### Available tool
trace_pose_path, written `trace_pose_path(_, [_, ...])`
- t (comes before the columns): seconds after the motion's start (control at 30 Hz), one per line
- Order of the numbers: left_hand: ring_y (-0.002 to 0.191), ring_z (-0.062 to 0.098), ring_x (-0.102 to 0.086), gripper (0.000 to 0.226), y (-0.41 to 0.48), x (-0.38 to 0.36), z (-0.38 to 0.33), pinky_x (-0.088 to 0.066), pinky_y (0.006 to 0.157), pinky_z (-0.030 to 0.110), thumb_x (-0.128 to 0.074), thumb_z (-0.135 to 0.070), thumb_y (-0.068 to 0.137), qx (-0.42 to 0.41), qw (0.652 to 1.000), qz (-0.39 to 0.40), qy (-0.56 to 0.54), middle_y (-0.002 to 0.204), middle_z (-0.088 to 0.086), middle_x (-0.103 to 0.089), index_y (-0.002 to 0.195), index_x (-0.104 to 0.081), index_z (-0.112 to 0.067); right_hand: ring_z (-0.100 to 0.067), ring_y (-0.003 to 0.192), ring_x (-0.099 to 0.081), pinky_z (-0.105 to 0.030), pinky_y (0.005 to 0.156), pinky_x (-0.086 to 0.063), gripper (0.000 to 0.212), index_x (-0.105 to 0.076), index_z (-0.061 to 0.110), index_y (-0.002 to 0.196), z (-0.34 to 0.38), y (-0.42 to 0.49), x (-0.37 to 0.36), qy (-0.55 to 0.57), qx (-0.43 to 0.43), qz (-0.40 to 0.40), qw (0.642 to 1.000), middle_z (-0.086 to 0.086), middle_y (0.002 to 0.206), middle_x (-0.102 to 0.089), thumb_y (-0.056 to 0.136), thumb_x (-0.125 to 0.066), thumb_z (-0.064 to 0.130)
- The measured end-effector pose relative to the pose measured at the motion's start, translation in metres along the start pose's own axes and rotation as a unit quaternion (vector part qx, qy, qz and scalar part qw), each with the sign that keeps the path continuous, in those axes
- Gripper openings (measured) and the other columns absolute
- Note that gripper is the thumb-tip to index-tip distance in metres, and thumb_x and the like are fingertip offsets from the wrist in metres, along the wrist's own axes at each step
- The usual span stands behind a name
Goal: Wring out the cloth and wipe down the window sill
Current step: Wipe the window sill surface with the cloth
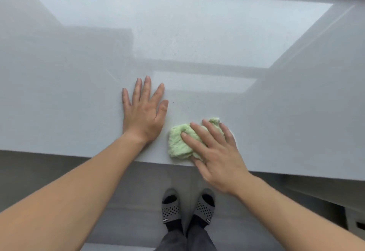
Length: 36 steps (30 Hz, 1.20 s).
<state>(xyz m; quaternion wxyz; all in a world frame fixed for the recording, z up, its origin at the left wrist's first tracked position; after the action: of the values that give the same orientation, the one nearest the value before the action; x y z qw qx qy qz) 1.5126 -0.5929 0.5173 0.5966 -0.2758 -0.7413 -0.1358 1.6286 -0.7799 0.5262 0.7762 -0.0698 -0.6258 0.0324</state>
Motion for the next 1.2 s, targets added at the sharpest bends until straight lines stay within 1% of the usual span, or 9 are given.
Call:
trace_pose_path(0.07, [0.152,0.016,0.010,0.067,-0.001,0.001,0.000,0.014,0.119,0.052,-0.009,-0.057,0.094,0.001,1.000,-0.001,-0.013,0.167,0.001,0.000,0.155,-0.020,-0.033,-0.025,0.150,-0.017,-0.051,0.120,-0.007,0.062,-0.025,0.041,0.151,-0.028,0.010,0.006,0.001,-0.041,-0.013,0.999,0.005,0.161,-0.027,0.090,-0.038,0.045])
trace_pose_path(0.2, [0.152,0.017,0.010,0.068,-0.003,0.001,-0.003,0.015,0.119,0.052,-0.013,-0.059,0.093,0.001,1.000,-0.003,-0.013,0.167,0.002,-0.001,0.155,-0.022,-0.031,-0.028,0.149,-0.017,-0.052,0.120,-0.003,0.059,-0.028,0.037,0.150,-0.030,0.004,0.007,0.042,-0.256,-0.086,0.962,0.002,0.160,-0.027,0.093,-0.039,0.041])
trace_pose_path(0.33, [0.153,0.021,0.003,0.060,-0.002,0.001,-0.005,0.011,0.118,0.057,-0.026,-0.050,0.096,0.011,1.000,-0.009,-0.007,0.166,0.005,-0.008,0.152,-0.030,-0.028,-0.028,0.150,-0.016,-0.054,0.119,-0.011,0.063,-0.024,0.037,0.152,0.027,-0.037,-0.011,0.021,-0.129,-0.049,0.990,0.003,0.161,-0.024,0.091,-0.041,0.038])
trace_pose_path(0.43, [0.152,0.025,-0.004,0.052,-0.004,0.002,-0.012,0.010,0.118,0.059,-0.033,-0.040,0.097,0.020,0.999,-0.024,-0.011,0.164,0.010,-0.016,0.146,-0.038,-0.022,-0.027,0.148,-0.022,-0.052,0.118,-0.014,0.064,-0.026,0.038,0.151,-0.018,-0.060,-0.006,0.020,-0.102,-0.036,0.994,0.003,0.160,-0.029,0.089,-0.040,0.040])
trace_pose_path(0.63, [0.153,0.026,-0.003,0.059,-0.004,-0.007,-0.069,0.008,0.121,0.053,-0.030,-0.042,0.093,-0.031,0.997,-0.020,-0.068,0.165,0.010,-0.014,0.149,-0.036,-0.021,-0.025,0.150,-0.008,-0.053,0.120,0.000,0.061,-0.020,0.037,0.153,-0.109,-0.066,0.009,0.055,-0.432,-0.110,0.893,0.003,0.163,-0.018,0.093,-0.028,0.046])
trace_pose_path(0.87, [0.152,0.025,0.014,0.060,0.006,-0.026,-0.096,0.012,0.114,0.066,-0.019,-0.052,0.097,0.000,1.000,0.013,0.023,0.167,0.002,0.003,0.154,-0.017,-0.034,-0.027,0.151,-0.013,-0.054,0.120,-0.007,0.059,-0.023,0.038,0.152,-0.071,-0.059,0.004,0.014,-0.148,-0.034,0.988,0.003,0.162,-0.023,0.095,-0.033,0.047])
trace_pose_path(0.93, [0.152,0.025,0.014,0.061,0.004,-0.027,-0.098,0.009,0.114,0.066,-0.016,-0.053,0.097,0.000,0.999,0.013,0.044,0.167,0.002,0.004,0.156,-0.012,-0.034,-0.026,0.150,-0.015,-0.052,0.120,-0.004,0.061,-0.023,0.040,0.152,-0.113,-0.043,0.013,0.005,-0.152,-0.031,0.988,0.003,0.162,-0.024,0.092,-0.032,0.048])
trace_pose_path(1.1, [0.151,0.023,0.015,0.062,0.005,-0.027,-0.100,0.008,0.116,0.064,-0.015,-0.055,0.096,0.009,0.999,0.011,0.050,0.167,0.000,0.006,0.155,-0.009,-0.036,-0.026,0.151,-0.002,-0.053,0.120,0.005,0.058,-0.014,0.041,0.153,-0.184,0.028,0.038,0.058,-0.348,-0.074,0.933,0.005,0.164,-0.012,0.098,-0.031,0.047])
trace_pose_path(1.2, [0.152,0.021,0.014,0.063,0.005,-0.026,-0.099,0.009,0.117,0.063,-0.016,-0.057,0.095,0.014,0.999,0.009,0.050,0.167,-0.002,0.005,0.155,-0.010,-0.037,-0.030,0.151,-0.006,-0.055,0.119,0.001,0.057,-0.017,0.040,0.153,-0.145,0.033,0.032,0.019,-0.217,-0.077,0.973,0.002,0.164,-0.015,0.098,-0.030,0.046])
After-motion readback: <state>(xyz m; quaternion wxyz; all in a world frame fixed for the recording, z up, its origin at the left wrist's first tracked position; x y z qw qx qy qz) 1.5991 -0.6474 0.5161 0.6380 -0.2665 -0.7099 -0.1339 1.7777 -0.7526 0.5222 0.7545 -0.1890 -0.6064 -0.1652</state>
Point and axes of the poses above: each hand's wrist, its own y-axis towards the middle knuckle, its own x-axis out of the back of the hand, z = x × y, the point moved 5 cm from there along y, towards the middle knuckle
